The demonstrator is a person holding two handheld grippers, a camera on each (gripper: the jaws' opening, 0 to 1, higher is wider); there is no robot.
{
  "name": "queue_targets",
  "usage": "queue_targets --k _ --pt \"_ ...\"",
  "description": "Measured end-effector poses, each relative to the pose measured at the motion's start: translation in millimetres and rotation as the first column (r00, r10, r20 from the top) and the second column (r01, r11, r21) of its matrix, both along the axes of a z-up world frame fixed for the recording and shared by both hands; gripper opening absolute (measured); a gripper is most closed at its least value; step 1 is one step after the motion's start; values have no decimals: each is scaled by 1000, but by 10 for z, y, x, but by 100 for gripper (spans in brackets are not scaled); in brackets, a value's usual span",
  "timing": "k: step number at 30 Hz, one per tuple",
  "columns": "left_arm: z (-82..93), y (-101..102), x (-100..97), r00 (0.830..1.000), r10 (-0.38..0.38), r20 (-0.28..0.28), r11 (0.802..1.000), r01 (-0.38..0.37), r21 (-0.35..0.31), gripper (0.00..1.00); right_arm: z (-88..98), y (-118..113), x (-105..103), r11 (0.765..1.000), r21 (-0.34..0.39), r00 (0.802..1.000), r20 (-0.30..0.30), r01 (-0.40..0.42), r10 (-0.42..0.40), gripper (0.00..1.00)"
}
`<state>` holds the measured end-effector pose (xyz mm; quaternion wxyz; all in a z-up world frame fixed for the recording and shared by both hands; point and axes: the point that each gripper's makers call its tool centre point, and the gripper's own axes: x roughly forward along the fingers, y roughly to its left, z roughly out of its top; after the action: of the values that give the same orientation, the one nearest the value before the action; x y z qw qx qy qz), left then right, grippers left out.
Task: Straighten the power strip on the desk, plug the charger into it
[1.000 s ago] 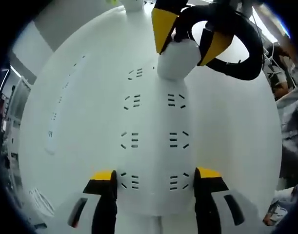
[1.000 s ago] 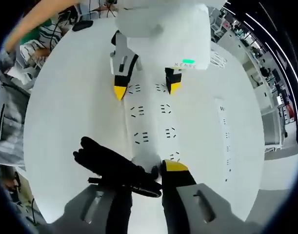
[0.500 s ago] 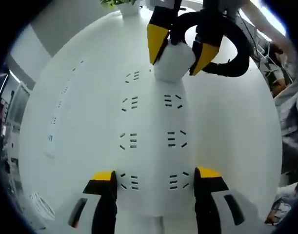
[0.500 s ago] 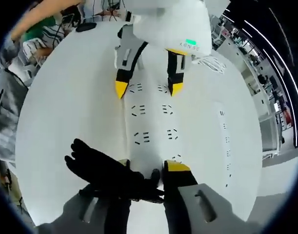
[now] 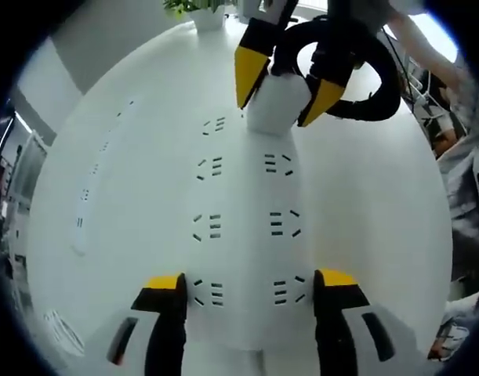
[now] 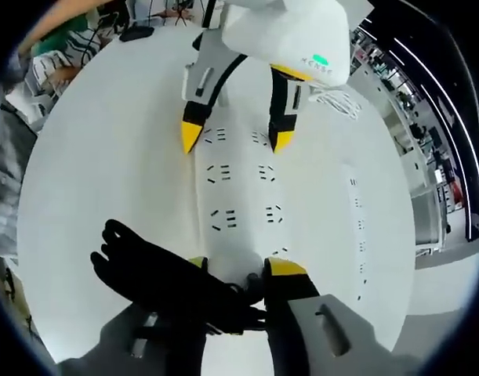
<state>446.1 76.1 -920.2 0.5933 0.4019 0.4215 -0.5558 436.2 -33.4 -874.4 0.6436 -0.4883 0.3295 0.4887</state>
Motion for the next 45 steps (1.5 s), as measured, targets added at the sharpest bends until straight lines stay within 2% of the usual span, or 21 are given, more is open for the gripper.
queue_targets --k 6,11,14,15,17,18,21,27,30,34,36,39,43,45 --pt "0 -17 -28 1000 -11 -10 998 11 -64 68 -1 -6 -4 1000 -6 1000 19 17 -17 24" --pt "-11 -30 -44 1000 -15 3 997 16 -75 68 -15 -4 -15 1000 -6 1000 15 27 -27 26" --pt "1 -21 -28 1000 -17 15 996 18 -87 68 -51 2 -2 999 -27 998 55 -35 37 27" --pt "7 -15 -13 1000 -17 20 996 18 -90 68 -79 -2 -10 998 -30 997 57 -49 51 31" --pt "13 -8 24 999 -19 32 995 22 -102 68 -128 78 1 998 44 996 74 -52 49 39" --pt "18 -23 26 999 -25 42 994 29 -106 68 -146 89 -1 997 76 998 65 -25 20 45" --pt "30 -17 25 997 -34 63 993 41 -108 67 -128 60 6 995 99 998 68 -20 14 46" --pt "58 -9 11 992 -56 111 993 67 -101 66 -5 41 18 986 162 995 101 -23 7 55" --pt "90 -45 -15 989 -53 140 988 72 -134 66 97 44 56 980 192 985 168 -58 25 61" --pt "156 -62 -11 988 -44 148 982 70 -178 74 153 17 53 972 228 984 175 -54 14 65" --pt "204 -86 13 982 -47 185 975 86 -206 79 179 9 55 966 253 983 182 -54 8 67" --pt "248 -83 -25 977 -45 208 972 91 -218 85 211 -30 90 960 273 980 201 -58 1 69" --pt "301 -105 -86 968 -40 246 966 100 -237 88 272 -76 165 948 313 974 226 -58 -15 75" --pt "348 -130 -26 966 -27 257 961 96 -259 90 304 -91 178 943 326 969 245 -67 -16 77"
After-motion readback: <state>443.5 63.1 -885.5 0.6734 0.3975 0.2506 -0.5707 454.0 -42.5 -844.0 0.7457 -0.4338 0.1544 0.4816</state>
